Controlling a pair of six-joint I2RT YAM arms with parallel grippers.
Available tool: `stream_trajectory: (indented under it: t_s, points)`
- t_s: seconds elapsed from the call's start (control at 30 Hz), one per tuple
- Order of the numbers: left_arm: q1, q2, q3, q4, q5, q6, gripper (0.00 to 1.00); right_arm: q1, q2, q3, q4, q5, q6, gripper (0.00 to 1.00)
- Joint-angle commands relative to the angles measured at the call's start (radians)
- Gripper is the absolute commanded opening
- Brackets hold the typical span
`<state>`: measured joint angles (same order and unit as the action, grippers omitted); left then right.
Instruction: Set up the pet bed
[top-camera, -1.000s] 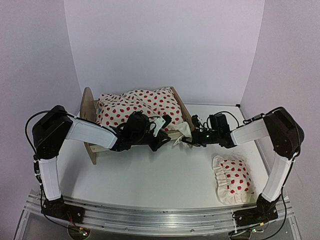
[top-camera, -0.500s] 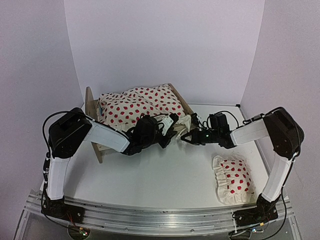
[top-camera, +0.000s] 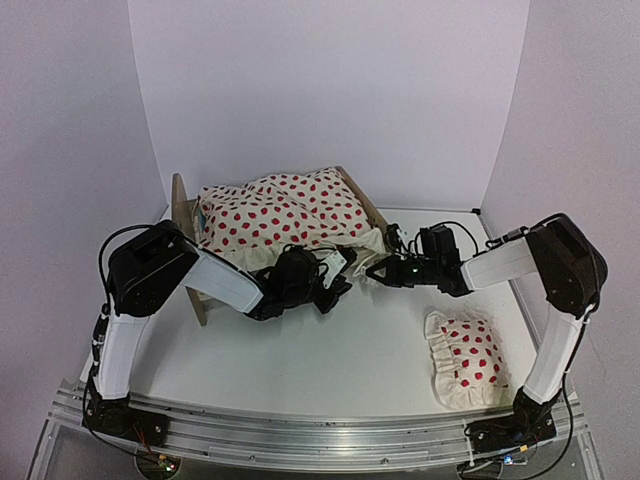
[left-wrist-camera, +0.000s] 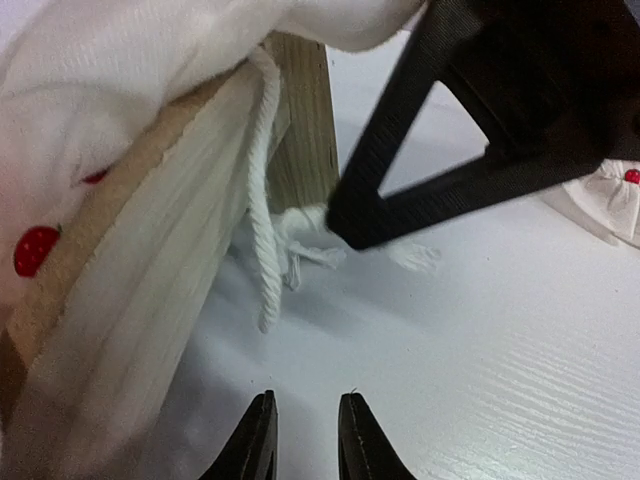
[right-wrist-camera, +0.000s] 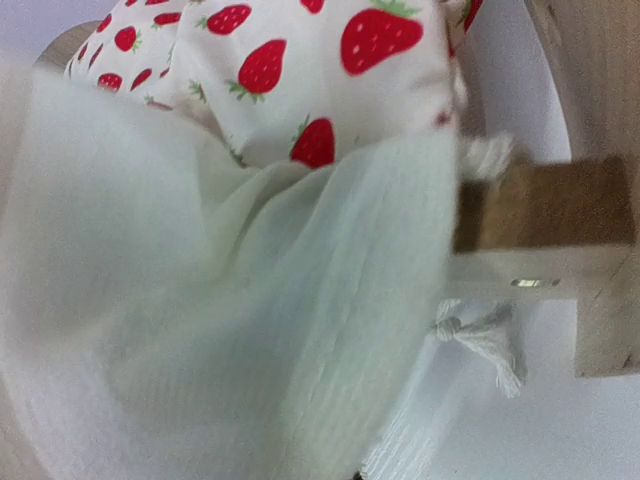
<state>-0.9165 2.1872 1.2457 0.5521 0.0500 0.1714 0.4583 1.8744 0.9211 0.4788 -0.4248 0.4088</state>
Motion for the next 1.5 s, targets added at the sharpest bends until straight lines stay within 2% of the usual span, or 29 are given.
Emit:
stream_trajectory:
  t_s: [0.0,0.13,0.27,0.43,0.5,0.67,0.9,1.1,1.3,1.33,1.47]
  points:
    - [0.004,-0.030,0.018,-0.065,0.037,-0.054,0.27,-0.010,0.034,0.050,0.048,0.048,-0.006,0.00]
    - [-0.002,-0.006,0.043,-0.057,0.023,-0.122,0.36,-0.010,0.043,0.044,0.075,0.032,0.018,0.00]
    - [-0.035,0.040,0.069,0.037,-0.094,-0.125,0.39,-0.010,0.017,0.019,0.078,0.031,0.018,0.00]
    - [-0.061,-0.046,0.012,0.116,0.003,-0.033,0.38,-0.010,-0.007,-0.006,0.078,0.025,0.025,0.00]
    - [-0.062,-0.091,0.008,0.099,0.028,0.014,0.43,-0.011,-0.008,-0.005,0.078,0.014,0.033,0.00]
    - [-0.029,-0.208,0.079,-0.133,0.069,0.123,0.59,-0.017,-0.001,-0.007,0.065,-0.017,0.040,0.00]
    - [0.025,-0.228,0.212,-0.510,-0.039,0.273,0.73,-0.018,-0.002,-0.003,0.064,-0.010,0.025,0.00]
    - [0.085,-0.143,0.338,-0.768,-0.005,0.280,0.70,-0.017,0.023,0.026,0.064,-0.029,0.019,0.00]
    - [0.090,-0.077,0.384,-0.886,0.124,0.311,0.66,-0.018,0.033,0.040,0.059,-0.029,0.009,0.00]
    - [0.092,-0.056,0.404,-0.923,0.123,0.310,0.62,-0.018,0.034,0.042,0.055,-0.028,0.006,0.00]
    - [0.138,-0.031,0.435,-1.000,0.136,0.303,0.32,-0.017,0.024,0.047,0.031,-0.015,-0.009,0.00]
